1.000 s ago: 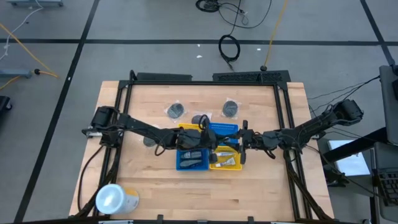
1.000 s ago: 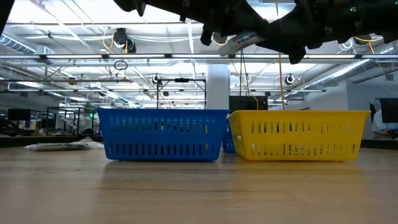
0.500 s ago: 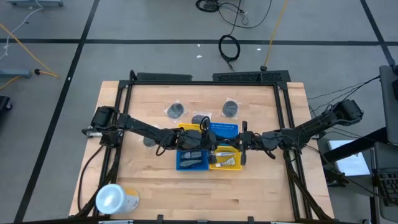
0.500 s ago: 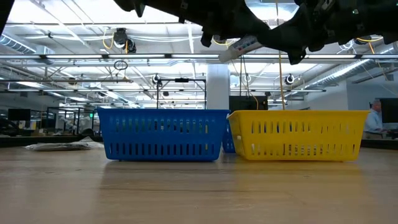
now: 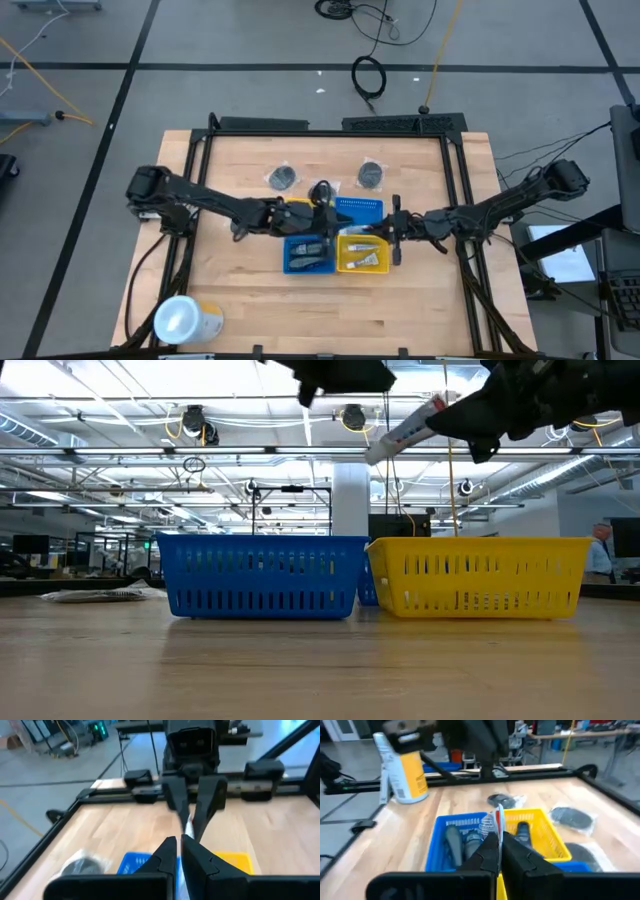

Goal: Pick & Place Travel size toiletries
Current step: Put the white toothpaste into the right yellow bin, then put the black hairbrush into the right blue bin

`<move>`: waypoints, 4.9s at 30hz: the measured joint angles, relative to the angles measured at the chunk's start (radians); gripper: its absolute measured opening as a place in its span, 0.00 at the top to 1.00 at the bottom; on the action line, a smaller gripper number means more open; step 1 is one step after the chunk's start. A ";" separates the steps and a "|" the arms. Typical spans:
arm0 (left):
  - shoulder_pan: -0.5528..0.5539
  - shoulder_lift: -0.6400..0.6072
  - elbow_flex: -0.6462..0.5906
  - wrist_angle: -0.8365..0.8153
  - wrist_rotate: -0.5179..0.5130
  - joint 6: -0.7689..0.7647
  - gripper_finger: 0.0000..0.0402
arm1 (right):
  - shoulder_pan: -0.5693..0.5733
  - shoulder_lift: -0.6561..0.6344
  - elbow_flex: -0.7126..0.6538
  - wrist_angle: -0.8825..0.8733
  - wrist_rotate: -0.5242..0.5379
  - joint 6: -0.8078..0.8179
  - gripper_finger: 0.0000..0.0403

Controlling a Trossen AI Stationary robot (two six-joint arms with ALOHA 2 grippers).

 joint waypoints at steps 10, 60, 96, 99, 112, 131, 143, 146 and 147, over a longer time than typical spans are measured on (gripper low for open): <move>-0.001 -0.132 0.000 -0.395 0.000 -0.127 0.94 | 0.088 -0.011 0.000 -0.172 -0.027 0.125 1.00; 0.055 -0.125 -0.001 -0.635 -0.231 -0.297 0.94 | 0.236 0.095 -0.112 0.115 0.155 0.089 0.65; 0.756 -0.124 -0.254 -0.813 0.299 -0.574 0.36 | 0.236 0.095 -0.112 0.119 0.150 0.078 0.65; 0.776 -0.124 -0.286 -0.782 0.329 -0.579 0.36 | 0.236 0.095 -0.112 0.119 0.150 0.078 0.65; 0.839 -0.124 -0.440 -0.541 0.436 -0.580 0.36 | 0.236 0.095 -0.112 0.119 0.150 0.078 0.65; 0.872 -0.124 -0.530 -0.381 0.522 -0.573 0.57 | 0.236 0.094 -0.112 0.119 0.150 0.078 0.65; 0.871 -0.123 -0.532 -0.340 0.551 -0.534 0.99 | 0.236 0.094 -0.112 0.118 0.150 0.078 0.65; 0.871 -0.126 -0.532 -0.298 0.578 -0.538 1.00 | 0.236 0.094 -0.112 0.119 0.150 0.078 0.65; 0.871 -0.133 -0.532 -0.292 0.581 -0.539 1.00 | 0.236 0.094 -0.112 0.119 0.150 0.078 0.65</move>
